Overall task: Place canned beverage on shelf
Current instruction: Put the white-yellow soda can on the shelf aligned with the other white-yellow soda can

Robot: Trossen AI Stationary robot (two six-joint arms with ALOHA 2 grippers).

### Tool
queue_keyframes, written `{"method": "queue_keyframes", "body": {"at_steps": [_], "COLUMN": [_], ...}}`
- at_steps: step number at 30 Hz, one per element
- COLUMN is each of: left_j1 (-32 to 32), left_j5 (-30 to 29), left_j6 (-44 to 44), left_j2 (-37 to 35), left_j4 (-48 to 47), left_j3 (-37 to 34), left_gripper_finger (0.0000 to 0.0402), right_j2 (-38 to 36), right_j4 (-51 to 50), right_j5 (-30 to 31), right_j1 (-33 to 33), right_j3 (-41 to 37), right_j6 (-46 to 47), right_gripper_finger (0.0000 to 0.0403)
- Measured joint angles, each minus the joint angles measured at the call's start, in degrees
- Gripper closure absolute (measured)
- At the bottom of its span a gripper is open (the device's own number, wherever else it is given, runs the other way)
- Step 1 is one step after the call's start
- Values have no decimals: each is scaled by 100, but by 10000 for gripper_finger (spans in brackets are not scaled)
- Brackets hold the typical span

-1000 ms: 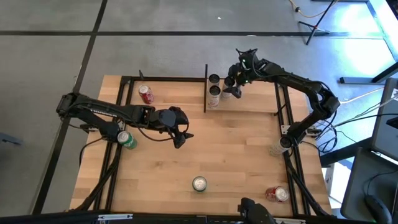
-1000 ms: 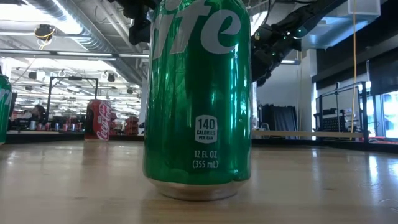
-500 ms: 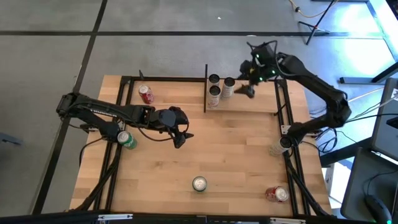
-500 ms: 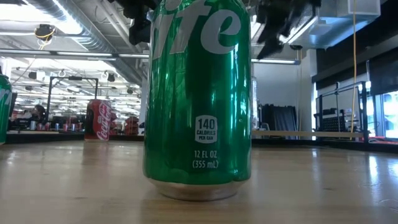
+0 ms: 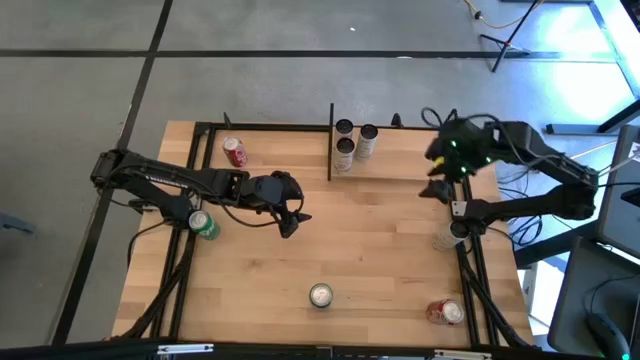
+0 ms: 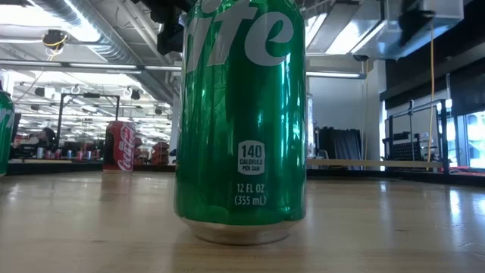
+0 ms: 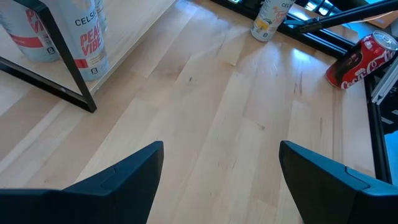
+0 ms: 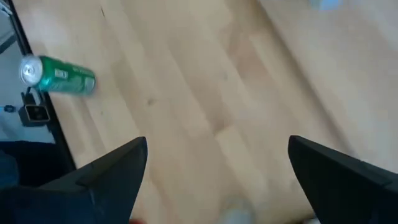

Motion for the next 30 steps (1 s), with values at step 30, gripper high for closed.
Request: {"method": "queue_keyframes", "body": {"at_steps": [30], "left_j1": [0], "left_j5": [22], "left_j6": [153], "left_j2": [0], "left_j4": [-2], "left_j3": [0], "left_gripper_finger": [95], "right_j2": [-298], "right_j4": [-712], "right_j5": [143], "right_j1": [2665], "right_j3": [-2664], "right_j6": [4177], "right_gripper_finger": [29]}}
